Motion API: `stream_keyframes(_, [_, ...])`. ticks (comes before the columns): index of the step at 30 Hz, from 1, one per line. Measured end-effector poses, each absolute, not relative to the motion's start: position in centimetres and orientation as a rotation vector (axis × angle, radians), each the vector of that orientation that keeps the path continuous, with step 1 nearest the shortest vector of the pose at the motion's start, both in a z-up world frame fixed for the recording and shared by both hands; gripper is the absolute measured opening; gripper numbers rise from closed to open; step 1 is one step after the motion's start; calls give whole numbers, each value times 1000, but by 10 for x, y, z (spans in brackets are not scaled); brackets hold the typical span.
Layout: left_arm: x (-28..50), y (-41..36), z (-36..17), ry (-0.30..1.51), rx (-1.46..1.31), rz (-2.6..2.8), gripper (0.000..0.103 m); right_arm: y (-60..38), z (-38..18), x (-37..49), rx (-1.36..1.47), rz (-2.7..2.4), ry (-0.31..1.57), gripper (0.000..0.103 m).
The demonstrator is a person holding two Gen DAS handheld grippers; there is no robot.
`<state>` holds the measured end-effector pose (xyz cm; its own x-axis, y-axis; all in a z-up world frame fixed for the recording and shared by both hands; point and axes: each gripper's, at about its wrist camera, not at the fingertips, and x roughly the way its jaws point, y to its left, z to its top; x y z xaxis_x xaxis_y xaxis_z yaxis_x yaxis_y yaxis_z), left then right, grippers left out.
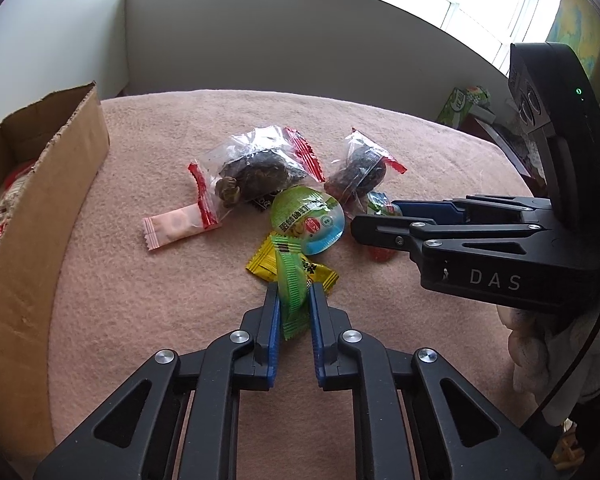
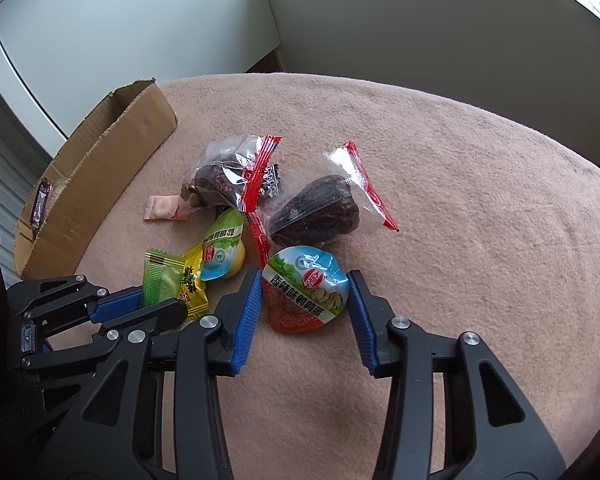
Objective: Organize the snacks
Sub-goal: 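Grasp the green candy with the left tool while the right tool grasps the jelly cup, then carry the green candy and jelly cup into the box with both tools and release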
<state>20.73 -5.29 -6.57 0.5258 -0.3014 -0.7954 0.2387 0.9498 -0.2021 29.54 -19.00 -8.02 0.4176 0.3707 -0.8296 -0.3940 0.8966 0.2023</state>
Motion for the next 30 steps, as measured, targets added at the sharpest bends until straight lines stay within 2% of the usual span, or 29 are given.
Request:
stream_keyframes(12, [202, -45, -66, 959, -84, -332, 5, -196, -77, 285, -17, 472, 1027, 44])
stream_keyframes(20, [201, -45, -65, 956, -81, -329, 5, -192, -77, 283, -37, 482, 1029, 44])
stream_keyframes(26, [204, -48, -63, 954, -61, -310, 7, -192, -77, 284, -35, 489, 1029, 44])
stream_keyframes(30, [207, -46, -61, 958, -69, -287, 17, -192, -78, 284, -35, 491, 1029, 44])
